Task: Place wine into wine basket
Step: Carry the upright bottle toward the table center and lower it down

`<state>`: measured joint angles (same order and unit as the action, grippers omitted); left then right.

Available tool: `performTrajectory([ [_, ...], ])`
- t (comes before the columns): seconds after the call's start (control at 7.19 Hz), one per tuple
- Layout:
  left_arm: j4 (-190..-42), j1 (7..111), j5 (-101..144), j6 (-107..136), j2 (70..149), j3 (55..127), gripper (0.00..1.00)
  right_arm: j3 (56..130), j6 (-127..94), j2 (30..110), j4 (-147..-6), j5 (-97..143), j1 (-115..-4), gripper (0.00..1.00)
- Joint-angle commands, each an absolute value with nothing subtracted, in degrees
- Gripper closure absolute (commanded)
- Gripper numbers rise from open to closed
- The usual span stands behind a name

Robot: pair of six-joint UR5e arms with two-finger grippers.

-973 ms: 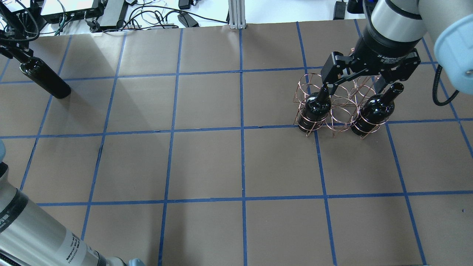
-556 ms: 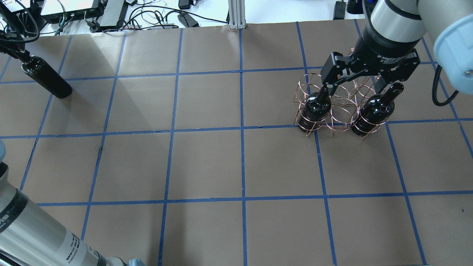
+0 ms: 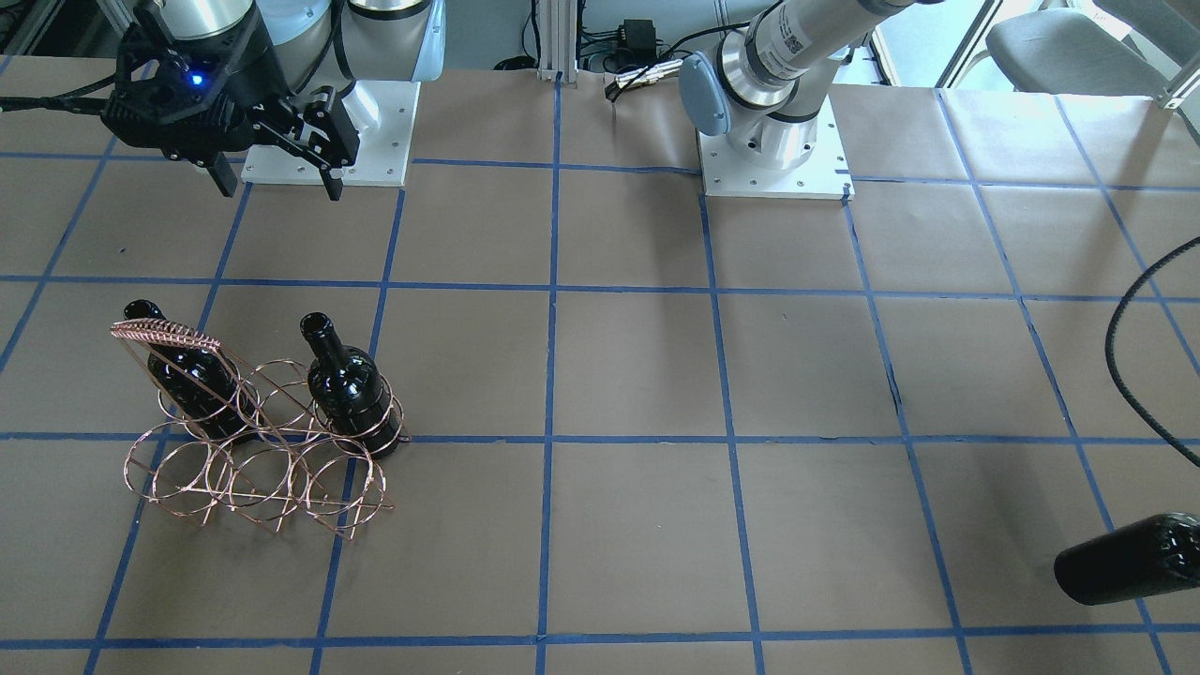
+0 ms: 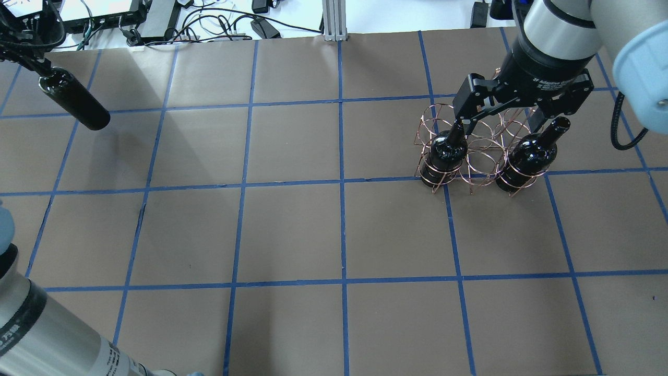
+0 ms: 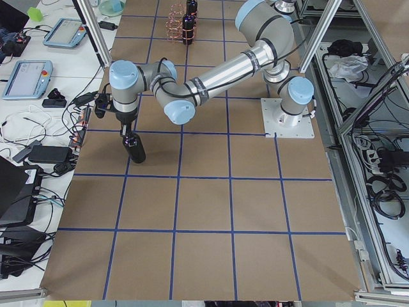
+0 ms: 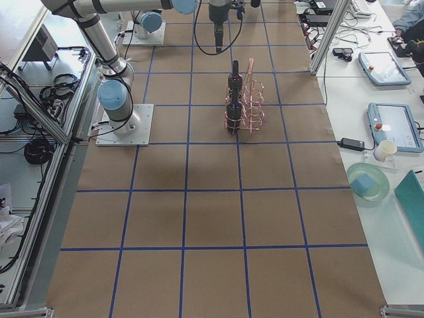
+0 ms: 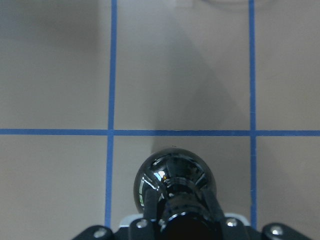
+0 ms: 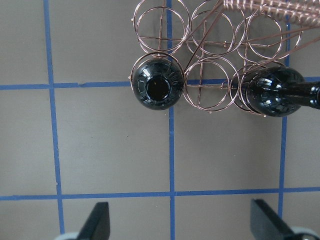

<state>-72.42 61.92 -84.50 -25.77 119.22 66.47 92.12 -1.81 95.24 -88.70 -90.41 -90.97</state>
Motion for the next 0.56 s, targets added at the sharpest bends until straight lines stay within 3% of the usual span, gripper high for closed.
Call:
performTrajectory([
  [0.0,-72.9,70.3,-86.2,-12.5,113.6,71.6,1.00,92.2,-1.8,95.2,-88.7,-90.4,-91.0,0.00],
  [0.42,-72.3,81.3,-86.7,-3.1,106.4,82.1,1.00,92.2,-1.8,95.3,-88.8,-90.6,-91.0,0.00],
])
